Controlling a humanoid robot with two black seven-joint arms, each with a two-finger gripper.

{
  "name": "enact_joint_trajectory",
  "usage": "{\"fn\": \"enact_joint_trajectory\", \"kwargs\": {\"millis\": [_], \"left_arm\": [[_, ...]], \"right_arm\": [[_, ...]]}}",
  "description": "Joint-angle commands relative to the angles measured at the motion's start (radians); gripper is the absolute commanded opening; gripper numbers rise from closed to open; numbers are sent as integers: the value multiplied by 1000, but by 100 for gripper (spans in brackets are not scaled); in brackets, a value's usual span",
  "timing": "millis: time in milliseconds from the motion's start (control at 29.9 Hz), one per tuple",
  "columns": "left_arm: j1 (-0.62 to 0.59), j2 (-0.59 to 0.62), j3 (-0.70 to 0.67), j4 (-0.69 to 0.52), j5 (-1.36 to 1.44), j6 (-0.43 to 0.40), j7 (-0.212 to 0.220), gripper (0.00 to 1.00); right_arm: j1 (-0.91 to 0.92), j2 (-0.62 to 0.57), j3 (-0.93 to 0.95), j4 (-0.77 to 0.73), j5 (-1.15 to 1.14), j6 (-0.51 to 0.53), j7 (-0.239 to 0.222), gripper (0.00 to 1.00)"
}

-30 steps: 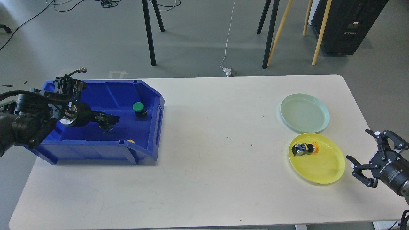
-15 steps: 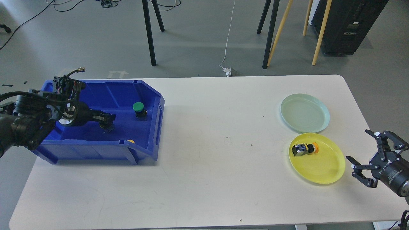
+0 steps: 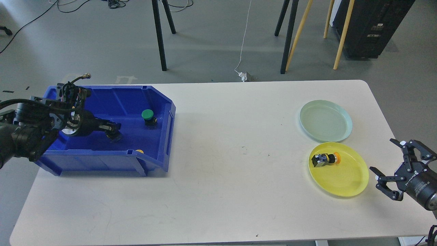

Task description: Pass button and place on color plate

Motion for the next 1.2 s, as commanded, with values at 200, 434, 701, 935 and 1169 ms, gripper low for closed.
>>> {"fn": "enact_joint_trajectory", "kwargs": {"millis": [200, 434, 701, 935, 1169], "left_arm": [[-10, -3, 20, -2, -12, 1, 0, 83], [-7, -1, 22, -2, -12, 1, 0, 86], [-3, 0, 22, -2, -12, 6, 0, 71], [0, 2, 23, -2, -10, 0, 0, 34], [-14, 5, 20, -14, -12, -10, 0, 12]], "right_arm": [[-1, 0, 0, 0, 2, 0, 5, 100], [-3, 0, 0, -2, 2, 0, 5, 100], [-3, 0, 0, 0, 2, 0, 5, 100], [-4, 0, -2, 0, 2, 0, 5, 100], [-4, 0, 0, 0, 2, 0, 5, 100]]}}
